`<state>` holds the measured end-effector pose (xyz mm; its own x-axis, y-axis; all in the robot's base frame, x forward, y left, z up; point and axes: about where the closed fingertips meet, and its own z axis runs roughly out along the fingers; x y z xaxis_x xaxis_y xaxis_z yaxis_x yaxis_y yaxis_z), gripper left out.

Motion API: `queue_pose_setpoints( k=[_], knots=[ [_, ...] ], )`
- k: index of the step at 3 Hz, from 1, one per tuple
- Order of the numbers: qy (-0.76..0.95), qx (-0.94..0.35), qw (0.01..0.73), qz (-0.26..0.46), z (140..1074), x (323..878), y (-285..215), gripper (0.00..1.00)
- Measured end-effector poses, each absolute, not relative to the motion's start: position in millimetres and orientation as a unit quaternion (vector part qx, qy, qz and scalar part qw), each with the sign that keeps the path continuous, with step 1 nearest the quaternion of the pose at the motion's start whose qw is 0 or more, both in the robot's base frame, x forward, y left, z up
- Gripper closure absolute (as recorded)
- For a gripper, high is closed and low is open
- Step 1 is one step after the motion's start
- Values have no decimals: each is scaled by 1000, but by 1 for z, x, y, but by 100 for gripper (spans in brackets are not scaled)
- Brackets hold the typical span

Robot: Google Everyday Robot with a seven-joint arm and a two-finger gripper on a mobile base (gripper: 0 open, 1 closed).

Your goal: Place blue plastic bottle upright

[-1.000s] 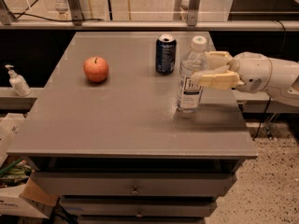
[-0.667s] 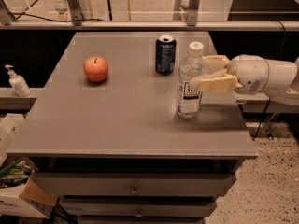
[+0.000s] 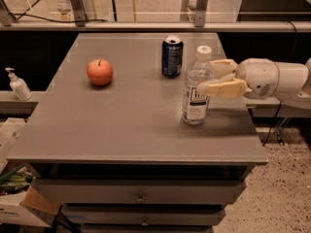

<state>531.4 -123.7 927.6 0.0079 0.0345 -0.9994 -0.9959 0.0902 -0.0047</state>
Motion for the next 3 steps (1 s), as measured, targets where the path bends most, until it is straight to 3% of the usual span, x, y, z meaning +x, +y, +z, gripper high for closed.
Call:
queue_pose_setpoints(
  k=[2, 3],
  knots=[
    [517, -470, 529, 483, 929, 533, -126, 12],
    [520, -467, 530, 480, 931, 534, -128, 0]
  ],
)
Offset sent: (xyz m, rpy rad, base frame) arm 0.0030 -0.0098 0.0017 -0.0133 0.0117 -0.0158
